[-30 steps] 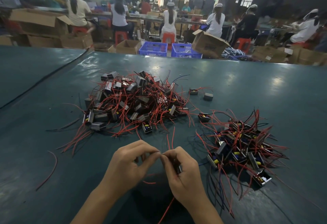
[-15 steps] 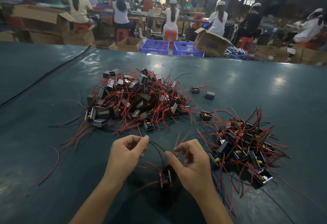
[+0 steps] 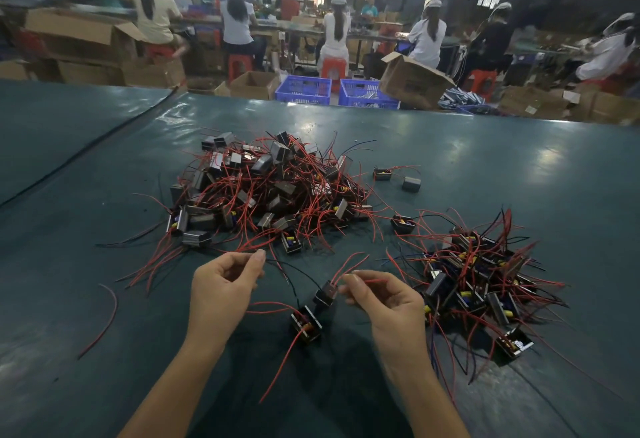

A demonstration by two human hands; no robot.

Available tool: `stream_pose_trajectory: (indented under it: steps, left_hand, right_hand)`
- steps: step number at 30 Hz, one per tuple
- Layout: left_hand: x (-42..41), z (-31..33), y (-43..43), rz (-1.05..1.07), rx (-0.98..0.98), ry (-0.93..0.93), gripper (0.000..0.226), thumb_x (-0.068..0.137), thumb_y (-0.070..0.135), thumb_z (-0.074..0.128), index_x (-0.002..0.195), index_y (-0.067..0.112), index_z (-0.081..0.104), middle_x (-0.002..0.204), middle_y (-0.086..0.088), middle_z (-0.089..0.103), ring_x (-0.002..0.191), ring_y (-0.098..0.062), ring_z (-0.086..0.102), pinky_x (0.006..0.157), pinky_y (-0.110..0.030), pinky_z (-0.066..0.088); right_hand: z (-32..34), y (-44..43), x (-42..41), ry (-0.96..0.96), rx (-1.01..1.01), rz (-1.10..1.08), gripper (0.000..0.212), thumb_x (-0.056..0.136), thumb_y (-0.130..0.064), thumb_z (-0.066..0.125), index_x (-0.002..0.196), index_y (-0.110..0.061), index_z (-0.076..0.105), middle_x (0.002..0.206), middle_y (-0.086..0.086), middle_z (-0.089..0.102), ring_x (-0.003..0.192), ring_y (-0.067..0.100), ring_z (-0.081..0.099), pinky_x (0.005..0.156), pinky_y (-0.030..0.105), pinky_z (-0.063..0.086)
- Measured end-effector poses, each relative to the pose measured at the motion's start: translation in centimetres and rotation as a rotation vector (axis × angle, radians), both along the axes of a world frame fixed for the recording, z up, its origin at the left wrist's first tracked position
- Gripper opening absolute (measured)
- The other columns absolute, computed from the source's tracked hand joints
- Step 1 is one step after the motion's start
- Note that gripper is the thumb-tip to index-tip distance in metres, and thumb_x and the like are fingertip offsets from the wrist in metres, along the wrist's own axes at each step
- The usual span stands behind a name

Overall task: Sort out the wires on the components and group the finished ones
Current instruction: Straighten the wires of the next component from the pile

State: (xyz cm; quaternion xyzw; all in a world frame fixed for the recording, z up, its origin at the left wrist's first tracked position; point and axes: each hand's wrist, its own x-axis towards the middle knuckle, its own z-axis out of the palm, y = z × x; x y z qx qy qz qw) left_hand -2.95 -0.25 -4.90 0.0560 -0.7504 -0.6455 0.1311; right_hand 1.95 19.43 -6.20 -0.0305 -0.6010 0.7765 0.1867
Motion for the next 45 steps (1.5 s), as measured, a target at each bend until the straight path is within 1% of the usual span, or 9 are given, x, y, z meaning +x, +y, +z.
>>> stream_pose_trajectory:
  steps: [6,11,15,21,28,32,36,38,45]
  left_hand:
    - [0.2,0.3,-0.2,-0.128,-0.045,-0.03,0.01,0.086,0.029,0.071,0.08,0.02,0.071,0.071,0.004,0.073,0.06,-0.008,0.065,0.058,-0.016,0.052]
    - [-0.1,1.4,-0.9,-0.345,-0.152,-0.385,0.059,0.071,0.072,0.045,0.098,0.023,0.064,0.074,-0.003,0.076,0.054,-0.02,0.069,0.047,-0.024,0.042]
    - [0.0,1.6,-2.0,-0.54,-0.268,-0.495,0.061,0.068,0.068,0.057,0.087,0.012,0.07,0.069,-0.01,0.074,0.048,-0.013,0.061,0.041,-0.018,0.036]
    - [-0.1,1.5,-2.5,-0.512,-0.128,-0.289,0.003,0.078,0.02,0.079,0.076,0.02,0.077,0.074,-0.008,0.075,0.058,-0.011,0.064,0.048,-0.016,0.044]
    - [-0.5,0.7,-2.5,-0.221,-0.156,-0.082,0.01,0.078,0.026,0.08,0.072,0.02,0.075,0.066,-0.004,0.072,0.059,-0.013,0.065,0.059,-0.028,0.048]
    - [-0.5,0.4,-2.6,-0.107,-0.304,0.046,0.011,0.077,0.029,0.081,0.07,0.025,0.073,0.064,0.007,0.07,0.059,-0.003,0.064,0.061,-0.014,0.049]
    - [-0.5,0.2,-2.5,0.018,-0.743,0.416,0.01,0.073,0.022,0.084,0.077,0.017,0.077,0.101,0.005,0.07,0.086,-0.016,0.063,0.081,-0.04,0.05]
    - [-0.4,0.2,-2.3,0.1,-0.871,0.527,0.011,0.073,0.024,0.085,0.078,0.018,0.078,0.11,0.0,0.069,0.097,-0.02,0.056,0.089,-0.04,0.038]
    - [0.2,0.5,-1.4,-0.105,-0.657,0.52,0.013,0.087,0.023,0.071,0.086,0.011,0.075,0.076,0.007,0.069,0.065,-0.013,0.063,0.065,-0.042,0.053]
  right_hand:
    - [0.2,-0.3,-0.1,0.044,-0.058,-0.064,0.011,0.082,-0.008,0.067,0.085,-0.01,0.077,0.087,0.012,0.076,0.078,0.021,0.073,0.07,0.022,0.057]
    - [0.3,-0.4,-0.1,0.075,-0.017,-0.157,0.016,0.089,0.0,0.061,0.092,-0.008,0.074,0.088,0.009,0.076,0.078,0.02,0.073,0.071,0.023,0.058]
    - [0.3,-0.4,-0.1,0.079,-0.042,-0.192,0.014,0.086,-0.012,0.063,0.093,-0.015,0.075,0.091,0.009,0.076,0.084,0.023,0.073,0.074,0.025,0.058]
    - [0.1,-0.3,-0.3,0.082,-0.041,-0.251,0.014,0.089,-0.009,0.063,0.092,-0.015,0.075,0.087,0.008,0.076,0.08,0.024,0.074,0.07,0.024,0.058]
    - [0.2,0.3,-0.4,0.07,-0.039,-0.351,0.014,0.086,-0.021,0.065,0.088,-0.009,0.07,0.086,0.009,0.075,0.078,0.025,0.073,0.066,0.023,0.058]
    - [0.1,0.4,-0.5,0.052,-0.044,-0.383,0.01,0.09,-0.015,0.063,0.088,-0.006,0.067,0.085,0.008,0.075,0.075,0.024,0.073,0.065,0.024,0.058]
    - [0.1,0.3,-0.4,0.048,0.004,-0.376,0.007,0.091,-0.011,0.063,0.089,-0.006,0.067,0.083,0.006,0.075,0.07,0.016,0.072,0.062,0.021,0.056]
    - [0.1,0.2,-0.3,0.052,0.041,-0.373,0.005,0.091,-0.008,0.064,0.089,-0.009,0.068,0.083,0.004,0.075,0.069,0.014,0.071,0.063,0.021,0.057]
    - [-0.2,0.1,-0.1,0.048,0.145,-0.392,0.007,0.09,-0.011,0.065,0.092,-0.016,0.068,0.085,-0.004,0.075,0.077,0.01,0.071,0.068,0.018,0.055]
